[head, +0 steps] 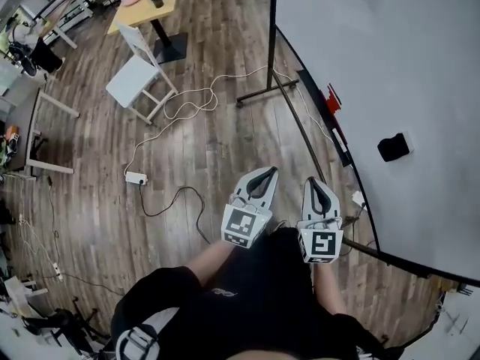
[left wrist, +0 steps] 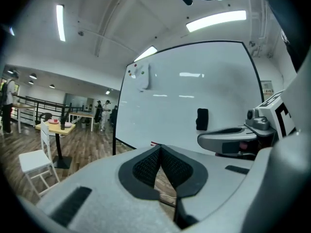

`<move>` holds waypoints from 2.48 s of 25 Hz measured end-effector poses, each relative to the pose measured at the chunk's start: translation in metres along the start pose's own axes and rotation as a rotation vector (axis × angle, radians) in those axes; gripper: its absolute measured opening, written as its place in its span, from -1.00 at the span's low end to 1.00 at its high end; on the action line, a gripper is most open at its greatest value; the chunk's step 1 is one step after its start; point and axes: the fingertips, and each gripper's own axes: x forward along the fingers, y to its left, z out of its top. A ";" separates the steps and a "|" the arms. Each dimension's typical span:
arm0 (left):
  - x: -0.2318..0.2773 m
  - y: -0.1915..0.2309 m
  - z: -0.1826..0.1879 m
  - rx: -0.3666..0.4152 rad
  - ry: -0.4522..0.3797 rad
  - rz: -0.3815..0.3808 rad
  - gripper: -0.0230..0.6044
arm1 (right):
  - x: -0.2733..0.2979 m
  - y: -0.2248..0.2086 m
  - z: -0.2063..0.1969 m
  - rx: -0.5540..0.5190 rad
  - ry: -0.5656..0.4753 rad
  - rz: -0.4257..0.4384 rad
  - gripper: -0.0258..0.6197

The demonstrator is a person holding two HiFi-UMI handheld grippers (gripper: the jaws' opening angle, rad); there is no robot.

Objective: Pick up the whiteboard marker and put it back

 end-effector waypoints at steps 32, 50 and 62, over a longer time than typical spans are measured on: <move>0.180 -0.005 -0.114 -0.173 0.357 0.034 -0.90 | 0.104 -0.188 -0.172 -0.281 0.683 -0.051 -0.91; 0.205 0.108 -0.144 -0.234 0.404 -0.016 -0.90 | 0.151 -0.226 -0.247 -0.408 1.062 -0.247 -0.65; 0.221 0.138 -0.140 -0.234 0.407 -0.029 -0.90 | 0.162 -0.225 -0.252 -0.359 1.084 -0.242 -0.74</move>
